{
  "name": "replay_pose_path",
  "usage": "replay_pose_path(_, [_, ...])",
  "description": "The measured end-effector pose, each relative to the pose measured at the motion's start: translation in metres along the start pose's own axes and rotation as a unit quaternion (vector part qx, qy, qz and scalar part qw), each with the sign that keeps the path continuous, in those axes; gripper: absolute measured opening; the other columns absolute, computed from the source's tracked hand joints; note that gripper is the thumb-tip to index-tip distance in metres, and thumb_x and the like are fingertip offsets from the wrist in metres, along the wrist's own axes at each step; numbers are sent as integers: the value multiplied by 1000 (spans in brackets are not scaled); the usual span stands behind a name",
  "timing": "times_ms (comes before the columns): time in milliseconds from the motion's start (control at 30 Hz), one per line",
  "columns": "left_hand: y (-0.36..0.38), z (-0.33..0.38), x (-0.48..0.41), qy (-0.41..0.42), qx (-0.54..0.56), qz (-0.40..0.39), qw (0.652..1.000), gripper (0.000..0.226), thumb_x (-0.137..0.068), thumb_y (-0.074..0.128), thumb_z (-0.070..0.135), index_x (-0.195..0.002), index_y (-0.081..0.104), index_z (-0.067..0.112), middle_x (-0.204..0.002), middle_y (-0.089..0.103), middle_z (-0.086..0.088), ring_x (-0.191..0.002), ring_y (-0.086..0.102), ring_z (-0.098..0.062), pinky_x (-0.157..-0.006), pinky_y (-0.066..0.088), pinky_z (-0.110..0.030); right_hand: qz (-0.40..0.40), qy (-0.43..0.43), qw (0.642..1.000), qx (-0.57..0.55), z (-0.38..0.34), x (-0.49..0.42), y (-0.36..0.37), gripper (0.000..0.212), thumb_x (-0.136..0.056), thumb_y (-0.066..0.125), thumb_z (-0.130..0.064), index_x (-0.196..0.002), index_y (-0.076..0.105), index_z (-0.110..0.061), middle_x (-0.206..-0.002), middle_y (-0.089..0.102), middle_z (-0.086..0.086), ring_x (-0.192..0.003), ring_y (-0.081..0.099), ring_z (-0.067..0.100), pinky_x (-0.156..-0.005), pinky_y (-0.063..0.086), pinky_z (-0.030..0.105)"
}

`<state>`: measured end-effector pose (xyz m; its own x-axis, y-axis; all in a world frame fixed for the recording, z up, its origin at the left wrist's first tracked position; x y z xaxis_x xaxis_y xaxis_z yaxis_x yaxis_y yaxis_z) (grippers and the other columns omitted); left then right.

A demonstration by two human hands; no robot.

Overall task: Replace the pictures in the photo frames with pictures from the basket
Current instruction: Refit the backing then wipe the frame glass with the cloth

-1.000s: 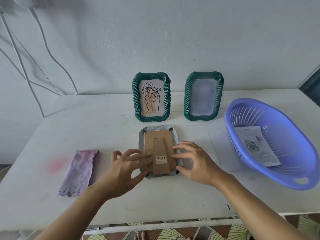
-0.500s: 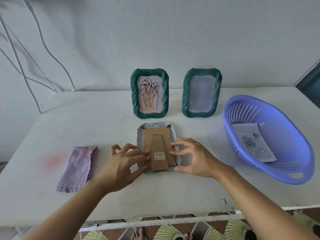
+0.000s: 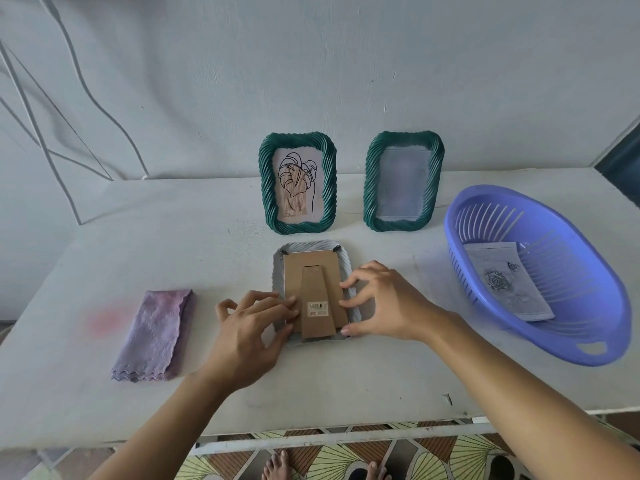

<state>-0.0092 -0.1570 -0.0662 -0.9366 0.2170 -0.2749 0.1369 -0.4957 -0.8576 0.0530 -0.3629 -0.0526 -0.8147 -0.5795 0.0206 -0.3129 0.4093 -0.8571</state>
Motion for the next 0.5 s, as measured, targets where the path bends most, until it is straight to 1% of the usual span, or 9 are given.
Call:
replay_pose_path(100, [-1,1,-1,8,-7,-5,1000,15,-87,61,42,-100,68,39,-117,63,33,-117,52,0,-81,29,-41,-21,-3,1000,10,-1,2,-3,55,-63,82,-64,-109,76,-34,-126,54,-24,-120,38,0,-103,38,29])
replay_pose_path(200, [-1,1,-1,18,-11,-9,1000,15,-89,58,43,-101,67,39,-119,62,32,-116,52,-1,-81,31,-43,-24,0,1000,11,-2,0,-6,58,-60,84,-63,-109,75,-34,-126,55,-24,-119,39,0,-102,38,30])
replay_pose_path(300, [-1,1,-2,27,-13,-14,999,17,-90,57,44,-102,67,38,-121,62,31,-117,52,-2,-82,33,-45,-9,-1,1000,10,-2,-4,-7,57,-57,85,-63,-105,77,-34,-121,60,-22,-114,43,3,-99,40,32])
replay_pose_path(400, [-1,3,-1,33,-22,-20,999,17,-91,56,43,-103,66,38,-121,63,30,-118,51,-3,-81,33,-46,5,-12,1000,17,0,-5,-6,59,-54,82,-68,-102,78,-34,-118,62,-21,-110,46,3,-96,41,35])
replay_pose_path(500, [-1,4,-1,31,-23,-20,999,17,-91,55,42,-103,65,37,-121,63,29,-119,51,-3,-82,34,-46,33,-12,999,-8,3,-1,-2,55,-55,82,-67,-98,78,-34,-114,64,-21,-108,48,3,-95,44,35])
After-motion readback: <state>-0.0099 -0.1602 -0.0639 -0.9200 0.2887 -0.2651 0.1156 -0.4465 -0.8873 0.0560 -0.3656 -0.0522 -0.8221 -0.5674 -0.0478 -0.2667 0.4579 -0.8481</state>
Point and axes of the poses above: each hand's wrist, its own x-axis away from the middle knuckle, its own y-axis out of the palm, z = x × y, the point moved 8 cm from there along -x, towards the middle knuckle
